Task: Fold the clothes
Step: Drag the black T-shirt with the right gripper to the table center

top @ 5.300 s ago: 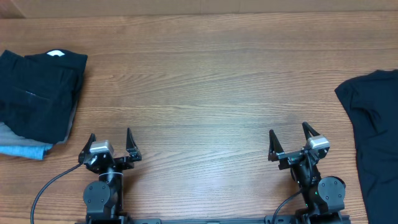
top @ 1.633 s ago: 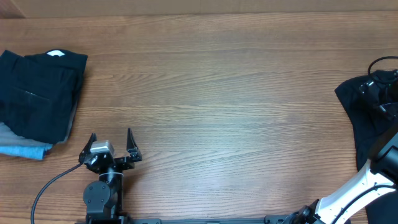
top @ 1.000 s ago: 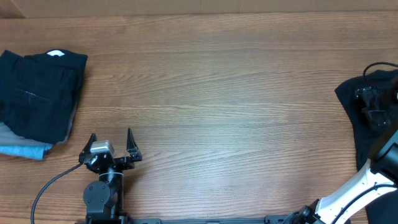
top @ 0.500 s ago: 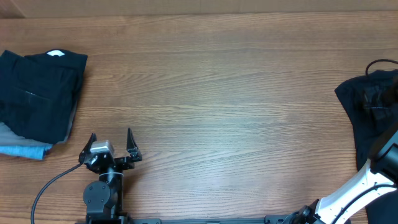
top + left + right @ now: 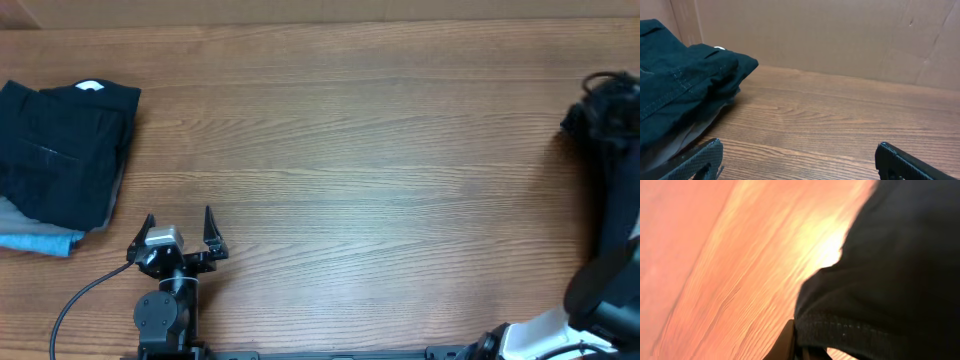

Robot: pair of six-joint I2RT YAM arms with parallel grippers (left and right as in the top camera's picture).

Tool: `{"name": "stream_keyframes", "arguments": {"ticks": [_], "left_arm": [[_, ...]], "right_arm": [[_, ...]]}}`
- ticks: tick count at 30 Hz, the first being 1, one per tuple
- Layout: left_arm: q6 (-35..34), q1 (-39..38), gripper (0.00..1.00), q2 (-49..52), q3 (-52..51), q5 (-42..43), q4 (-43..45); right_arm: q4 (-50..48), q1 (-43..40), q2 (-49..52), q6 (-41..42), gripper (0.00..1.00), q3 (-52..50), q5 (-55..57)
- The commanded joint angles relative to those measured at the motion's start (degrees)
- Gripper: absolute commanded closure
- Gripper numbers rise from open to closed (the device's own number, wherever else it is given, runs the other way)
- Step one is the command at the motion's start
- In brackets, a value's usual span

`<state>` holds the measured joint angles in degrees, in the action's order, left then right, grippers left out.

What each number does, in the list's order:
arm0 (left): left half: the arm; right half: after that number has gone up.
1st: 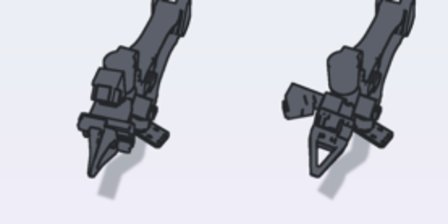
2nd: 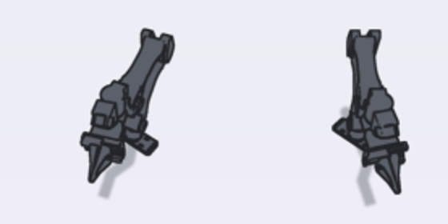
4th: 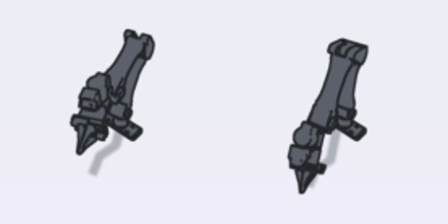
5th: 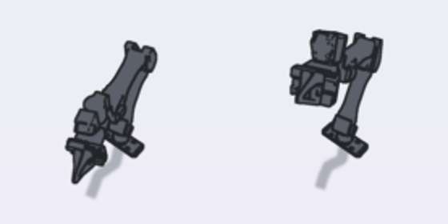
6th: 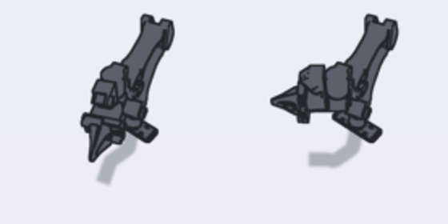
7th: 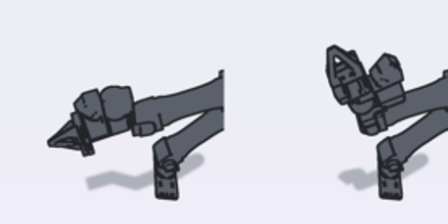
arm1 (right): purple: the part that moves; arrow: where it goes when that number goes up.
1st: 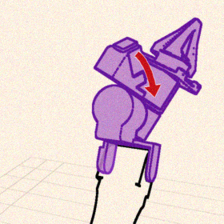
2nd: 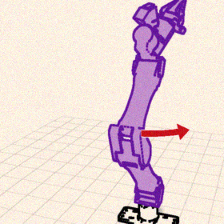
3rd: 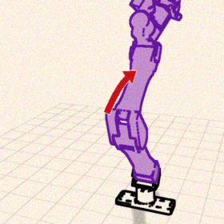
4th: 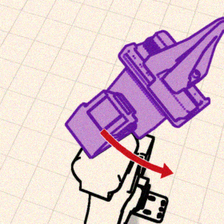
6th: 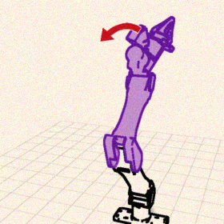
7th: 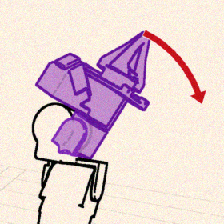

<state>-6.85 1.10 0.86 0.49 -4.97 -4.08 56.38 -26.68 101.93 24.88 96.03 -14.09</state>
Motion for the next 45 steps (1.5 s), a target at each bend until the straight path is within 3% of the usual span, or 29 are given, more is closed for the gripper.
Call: {"name": "stream_keyframes", "arguments": {"ticks": [1,7,19,22,26,27,28,30,31,33,38,42,45], "left_arm": [[1.1,-0.4,0.00,-0.5,-0.2,0.1,0.2],[1.1,-0.4,0.00,-0.5,-0.2,0.1,0.2],[1.1,-0.4,0.00,-0.5,-0.2,0.1,0.2],[1.1,-0.4,0.00,-0.5,-0.2,0.1,0.2],[1.1,-0.4,0.00,-0.5,-0.2,0.1,0.2],[1.1,-0.4,0.00,-0.5,-0.2,0.1,0.2],[1.1,-0.4,0.00,-0.5,-0.2,0.1,0.2],[1.1,-0.4,0.00,-0.5,-0.2,0.1,0.2],[1.1,-0.4,0.00,-0.5,-0.2,0.1,0.2],[1.1,-0.4,0.00,-0.5,-0.2,0.1,0.2],[1.1,-0.4,0.00,-0.5,-0.2,0.1,0.2],[1.1,-0.4,0.00,-0.5,-0.2,0.1,0.2],[1.1,-0.4,0.00,-0.5,-0.2,0.1,0.2]], "right_arm": [[-3.2,8.1,-0.8,3.5,0.96,1.6,-1.2],[-14.1,25.4,0.4,8.2,0.96,1.6,-0.6],[-30.0,62.3,14.1,5.9,0.96,1.6,3.9],[-31.7,67.9,14.9,-1.2,0.96,1.6,3.9],[-31.6,72.5,14.9,-1.4,0.96,1.6,3.5],[-31.6,73.2,14.9,-1.4,0.87,1.6,3.5],[-31.7,73.5,14.9,-1.4,0.53,1.6,3.5],[-32.1,73.9,14.9,-1.4,0.12,1.6,3.4],[-32.3,73.9,14.9,-2.1,0.01,1.6,1.8],[-32.7,73.2,14.7,-4.5,0.00,1.6,-3.6],[-20.7,64.4,5.7,-3.6,0.04,1.6,4.2],[-3.1,50.6,1.6,-3.7,0.09,1.6,8.4],[3.3,39.5,1.8,-3.9,0.12,1.3,9.2]]}}
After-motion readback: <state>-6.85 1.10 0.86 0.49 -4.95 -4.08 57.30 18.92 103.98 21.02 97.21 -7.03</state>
